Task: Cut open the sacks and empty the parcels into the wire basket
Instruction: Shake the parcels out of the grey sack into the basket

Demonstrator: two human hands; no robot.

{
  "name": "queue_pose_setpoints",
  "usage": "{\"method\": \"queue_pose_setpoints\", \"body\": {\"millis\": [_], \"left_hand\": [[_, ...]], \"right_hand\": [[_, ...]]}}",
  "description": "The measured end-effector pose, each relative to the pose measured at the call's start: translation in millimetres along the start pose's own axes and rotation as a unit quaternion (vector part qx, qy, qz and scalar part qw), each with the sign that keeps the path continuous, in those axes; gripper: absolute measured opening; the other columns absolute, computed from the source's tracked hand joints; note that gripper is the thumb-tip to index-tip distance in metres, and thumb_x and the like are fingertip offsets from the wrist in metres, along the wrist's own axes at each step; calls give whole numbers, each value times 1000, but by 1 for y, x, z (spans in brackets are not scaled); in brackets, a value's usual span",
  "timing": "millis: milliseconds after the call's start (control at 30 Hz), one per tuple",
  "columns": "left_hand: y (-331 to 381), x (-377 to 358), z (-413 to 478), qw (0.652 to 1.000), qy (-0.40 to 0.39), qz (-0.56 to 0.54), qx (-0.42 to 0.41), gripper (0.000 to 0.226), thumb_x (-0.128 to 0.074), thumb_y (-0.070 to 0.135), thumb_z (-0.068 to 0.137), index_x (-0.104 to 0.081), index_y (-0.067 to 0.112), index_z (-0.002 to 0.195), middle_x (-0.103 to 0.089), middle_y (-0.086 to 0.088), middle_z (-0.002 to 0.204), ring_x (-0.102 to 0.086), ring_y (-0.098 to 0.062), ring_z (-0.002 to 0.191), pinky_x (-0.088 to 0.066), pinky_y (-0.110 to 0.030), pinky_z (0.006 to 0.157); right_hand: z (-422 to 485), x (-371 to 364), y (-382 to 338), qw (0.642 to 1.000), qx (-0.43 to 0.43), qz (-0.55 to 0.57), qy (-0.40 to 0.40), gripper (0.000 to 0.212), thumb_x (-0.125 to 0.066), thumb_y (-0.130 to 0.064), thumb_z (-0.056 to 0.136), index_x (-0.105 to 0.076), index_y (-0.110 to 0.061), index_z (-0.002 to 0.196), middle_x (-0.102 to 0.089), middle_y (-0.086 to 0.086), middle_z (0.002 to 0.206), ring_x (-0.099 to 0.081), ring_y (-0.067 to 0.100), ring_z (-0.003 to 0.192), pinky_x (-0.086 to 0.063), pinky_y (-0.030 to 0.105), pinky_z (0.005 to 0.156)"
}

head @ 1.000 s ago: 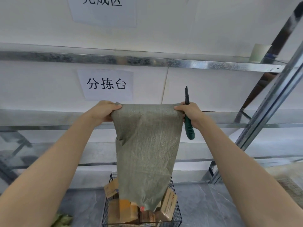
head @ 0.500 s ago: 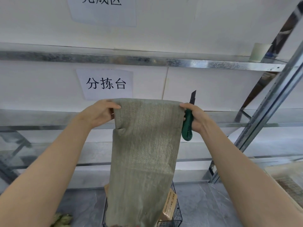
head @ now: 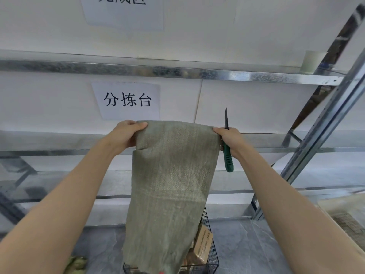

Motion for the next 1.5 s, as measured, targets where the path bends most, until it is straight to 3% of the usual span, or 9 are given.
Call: {"method": "queue_pose_setpoints", "body": {"millis": [200,367,500,567,633,733,1000,1367,1500], "left_hand": [[4,-5,0,995,92,1,-26,17,-53,11,93,-56,20,80,-56,-1,79,-51,-12,67,-42,-24,55],[14,-3,-13,991,-60,-121,-24,27,-42,7,94,-64,19,106,-65,2,104,-60,-13,94,-49,-25,76],[14,4,-12,989,-141,-41,-25,48,-40,-6,89,-45,14,132,-55,-1,124,-56,-14,108,-45,-26,83],[11,6,-9,991,-132,-2,-21,51,-44,-10,88,-44,11,134,-54,-5,127,-55,-15,110,-46,-26,84],[9,8,-6,990,-137,36,-29,39,-49,-8,89,-53,10,124,-58,-8,122,-58,-16,106,-50,-25,83],[2,13,-3,986,-116,110,-38,25,-55,-4,89,-63,12,107,-62,-13,111,-60,-20,99,-52,-27,86],[-7,17,-1,982,-61,179,-22,26,-64,26,89,-67,4,102,-67,-6,98,-61,-18,94,-47,-33,91],[-4,10,-6,998,-55,16,-3,20,-48,12,95,-68,13,98,-66,-5,92,-61,-17,80,-52,-29,67],[-1,0,-7,989,-44,-138,28,42,-50,11,93,-75,15,59,-67,2,63,-65,-10,54,-51,-18,48]], "right_hand": [[-5,-8,-8,998,22,51,-16,10,-61,-8,87,-71,-12,88,-59,6,70,-52,20,60,-45,30,56],[-7,-8,-7,984,-79,161,-11,22,-64,-10,85,-62,-11,64,-59,5,62,-58,20,52,-48,30,53],[-8,4,-5,963,-97,234,-91,32,-74,-39,78,-58,-15,64,-53,1,61,-51,18,56,-45,28,64],[-12,7,-3,962,-81,226,-132,23,-71,-31,82,-60,-14,72,-51,0,62,-44,14,51,-41,24,50],[-14,8,-2,961,-66,225,-145,6,-62,-10,86,-60,-13,81,-54,1,65,-44,12,48,-39,21,42],[-12,8,-2,962,-67,227,-139,23,-52,7,86,-57,-15,82,-56,-2,57,-43,8,44,-35,18,39],[1,5,4,993,-40,92,-66,10,-69,-15,85,-61,-12,90,-60,4,79,-47,14,59,-41,24,45],[-4,-4,5,985,-51,152,-63,17,-57,-3,85,-70,-11,94,-59,8,72,-50,19,58,-44,31,58],[-9,-9,1,969,-76,224,-70,15,-56,-12,87,-64,-12,74,-58,3,68,-52,17,57,-44,26,54]]}}
Point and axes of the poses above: each hand's wrist, its own z-axis towards the middle knuckle, its own x-axis out of the back of the hand, y = z × x, the point moved 1 cm from there along z, towards the middle knuckle
